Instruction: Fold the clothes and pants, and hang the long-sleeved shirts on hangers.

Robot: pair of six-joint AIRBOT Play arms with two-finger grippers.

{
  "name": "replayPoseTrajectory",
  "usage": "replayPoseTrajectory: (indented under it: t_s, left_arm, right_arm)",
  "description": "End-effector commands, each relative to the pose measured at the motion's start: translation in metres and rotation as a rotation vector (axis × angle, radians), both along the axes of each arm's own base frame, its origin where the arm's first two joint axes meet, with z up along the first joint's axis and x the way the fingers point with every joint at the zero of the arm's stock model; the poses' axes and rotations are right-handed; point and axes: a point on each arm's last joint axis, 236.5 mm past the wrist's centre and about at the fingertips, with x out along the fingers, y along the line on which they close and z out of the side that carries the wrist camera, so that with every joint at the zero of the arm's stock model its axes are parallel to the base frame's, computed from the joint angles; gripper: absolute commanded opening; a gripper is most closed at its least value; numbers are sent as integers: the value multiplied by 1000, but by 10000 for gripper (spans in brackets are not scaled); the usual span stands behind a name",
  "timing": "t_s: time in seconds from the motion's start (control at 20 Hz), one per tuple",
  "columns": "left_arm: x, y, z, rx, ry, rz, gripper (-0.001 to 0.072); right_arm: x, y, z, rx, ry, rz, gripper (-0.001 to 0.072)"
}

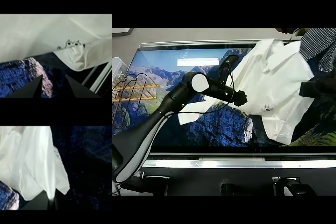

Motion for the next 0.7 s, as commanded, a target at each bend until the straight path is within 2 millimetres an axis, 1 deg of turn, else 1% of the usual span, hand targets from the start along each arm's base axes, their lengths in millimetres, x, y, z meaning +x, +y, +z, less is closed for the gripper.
replayPoseTrajectory:
  t_s: [0.0, 0.1, 0.25, 0.45, 0.5, 0.55, 0.65]
  left_arm:
    - [-9, 6, 11, 6, 2, -18, 330]
    - [-11, 8, 19, -1, -7, -19, 330]
    - [-15, 10, 29, -12, -4, -10, 330]
    - [-18, 13, 43, -28, -25, -11, 330]
    - [-19, 13, 45, -31, -28, -11, 330]
    - [-19, 13, 47, -33, -31, -11, 330]
    - [-21, 14, 48, -31, -25, -11, 330]
  right_arm:
    - [-15, -16, 37, 20, -128, -88, 18]
    - [-26, -30, 51, -2, -170, -142, 17]
    - [-45, -61, 71, -47, -188, -268, 18]
    - [-79, -105, 107, -87, -227, -472, 18]
    - [-84, -112, 113, -94, -228, -512, 18]
    - [-88, -119, 117, -103, -214, -550, 18]
    - [-98, -141, 119, -152, -145, -661, 18]
